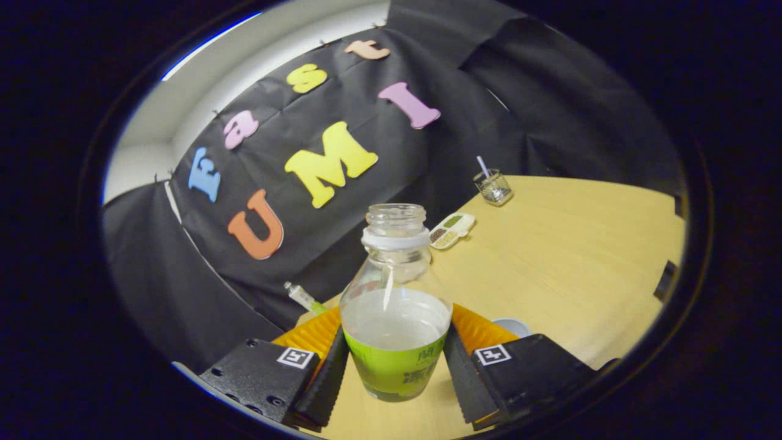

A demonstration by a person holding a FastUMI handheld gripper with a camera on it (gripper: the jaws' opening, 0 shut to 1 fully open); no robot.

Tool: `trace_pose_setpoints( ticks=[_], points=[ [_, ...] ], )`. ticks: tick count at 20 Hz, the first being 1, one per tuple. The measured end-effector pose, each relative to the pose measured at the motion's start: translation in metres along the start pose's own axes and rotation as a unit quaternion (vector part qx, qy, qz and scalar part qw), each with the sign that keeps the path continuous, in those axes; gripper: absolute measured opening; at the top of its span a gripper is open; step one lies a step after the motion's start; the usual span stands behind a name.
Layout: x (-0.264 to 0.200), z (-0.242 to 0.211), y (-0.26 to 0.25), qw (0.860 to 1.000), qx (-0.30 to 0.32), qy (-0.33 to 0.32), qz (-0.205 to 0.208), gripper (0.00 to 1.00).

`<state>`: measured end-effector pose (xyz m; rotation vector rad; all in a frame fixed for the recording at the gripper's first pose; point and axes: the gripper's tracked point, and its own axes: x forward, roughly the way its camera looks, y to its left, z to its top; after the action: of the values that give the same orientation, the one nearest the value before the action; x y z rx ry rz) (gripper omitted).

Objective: Take the bottle from table, then pour the juice into the cup, finally place the bottle on the coaster

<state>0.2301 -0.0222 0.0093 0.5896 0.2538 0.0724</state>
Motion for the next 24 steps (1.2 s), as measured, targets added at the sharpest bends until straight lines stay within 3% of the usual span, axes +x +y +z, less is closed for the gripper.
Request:
trace_pose_setpoints(
  ticks=[3,6,8,11,14,18,24],
  points=[
    [0.022,0.012,0.018,0.996,-0.092,-0.015,0.003,0.81],
    [0.052,0.019,0.006,0.976,-0.212,-0.012,-0.047,0.81],
    [0.076,0.015,0.003,0.965,-0.259,-0.010,-0.047,0.82],
    [0.112,0.004,-0.004,0.964,-0.265,-0.006,-0.028,0.81],
    [0.134,-0.007,-0.018,0.959,-0.282,0.007,-0.035,0.82],
    [0.146,-0.004,-0.023,0.949,-0.312,-0.001,-0.049,0.82],
    [0.158,-0.018,-0.029,0.945,-0.323,-0.006,-0.050,0.82]
  ],
)
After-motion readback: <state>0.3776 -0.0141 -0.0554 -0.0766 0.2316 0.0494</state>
